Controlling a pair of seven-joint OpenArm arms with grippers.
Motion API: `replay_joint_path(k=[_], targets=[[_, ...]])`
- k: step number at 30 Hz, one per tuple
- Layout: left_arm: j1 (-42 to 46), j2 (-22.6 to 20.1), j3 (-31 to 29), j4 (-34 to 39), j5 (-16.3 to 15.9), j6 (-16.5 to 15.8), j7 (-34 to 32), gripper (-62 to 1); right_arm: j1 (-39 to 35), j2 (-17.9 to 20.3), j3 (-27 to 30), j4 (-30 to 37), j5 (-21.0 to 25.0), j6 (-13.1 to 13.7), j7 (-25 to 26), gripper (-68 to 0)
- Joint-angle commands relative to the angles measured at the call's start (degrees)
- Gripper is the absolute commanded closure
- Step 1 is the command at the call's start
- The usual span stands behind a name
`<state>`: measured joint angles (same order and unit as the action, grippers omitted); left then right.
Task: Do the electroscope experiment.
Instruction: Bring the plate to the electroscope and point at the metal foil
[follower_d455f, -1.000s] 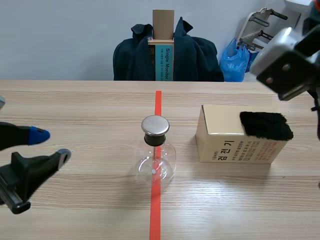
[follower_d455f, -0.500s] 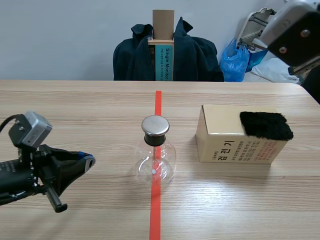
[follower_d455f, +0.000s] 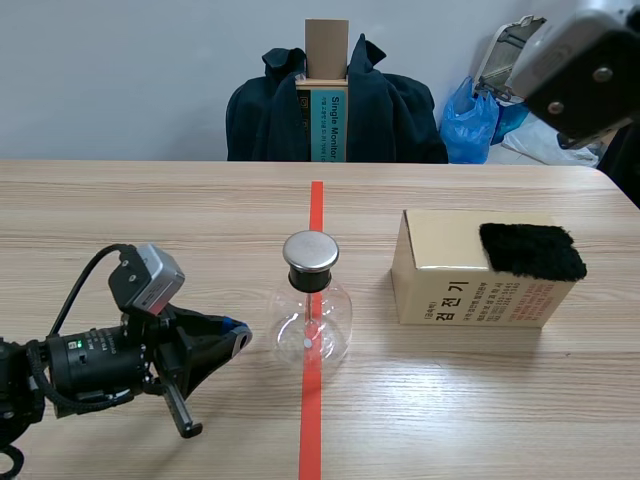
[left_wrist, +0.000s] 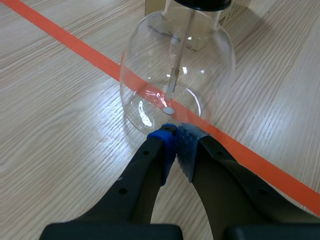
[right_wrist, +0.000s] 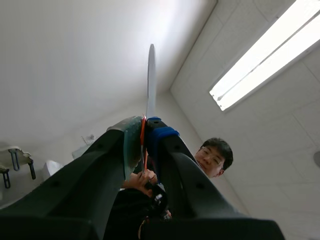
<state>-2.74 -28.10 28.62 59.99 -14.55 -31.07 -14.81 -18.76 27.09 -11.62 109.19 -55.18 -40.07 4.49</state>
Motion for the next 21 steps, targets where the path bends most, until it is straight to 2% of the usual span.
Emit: replay_joint_path(k=[1,4,11,14,17,21], targets=[[-0.5,-0.2,0.0,1.4,-0.6,0.4,-0.9,-2.1,0.9,-0.1,0.1,-1.9,0.1,1.2,2.7,-0.7],[-0.8,-0.2,0.3,1.4,-0.6,0.7,-0.9,-2.1,1.7,-2.5,-0.7,-6.8,0.0,3.3,8.9,-0.8],[-0.8,-0.2,0.3,1.4,-0.6,0.9,-0.8,-2.1,4.5,-8.4,-0.9,-21.4,-2.3,3.7,23.7,-0.8],[-0.8,-0.2,0.3,1.4,-0.6,0.9,-0.8,-2.1,5.6,-9.5,-0.9,-26.4,-2.7,4.0,28.1,-0.8],[-0.8,-0.2,0.3,1.4,-0.6,0.9,-0.8,-2.1,6.5,-9.6,-0.9,-30.0,-2.7,5.7,31.5,-0.8],[-0.8,-0.2,0.3,1.4,-0.6,0.9,-0.8,-2.1,7.2,-9.6,-0.9,-32.8,-3.1,7.1,33.7,-0.8]])
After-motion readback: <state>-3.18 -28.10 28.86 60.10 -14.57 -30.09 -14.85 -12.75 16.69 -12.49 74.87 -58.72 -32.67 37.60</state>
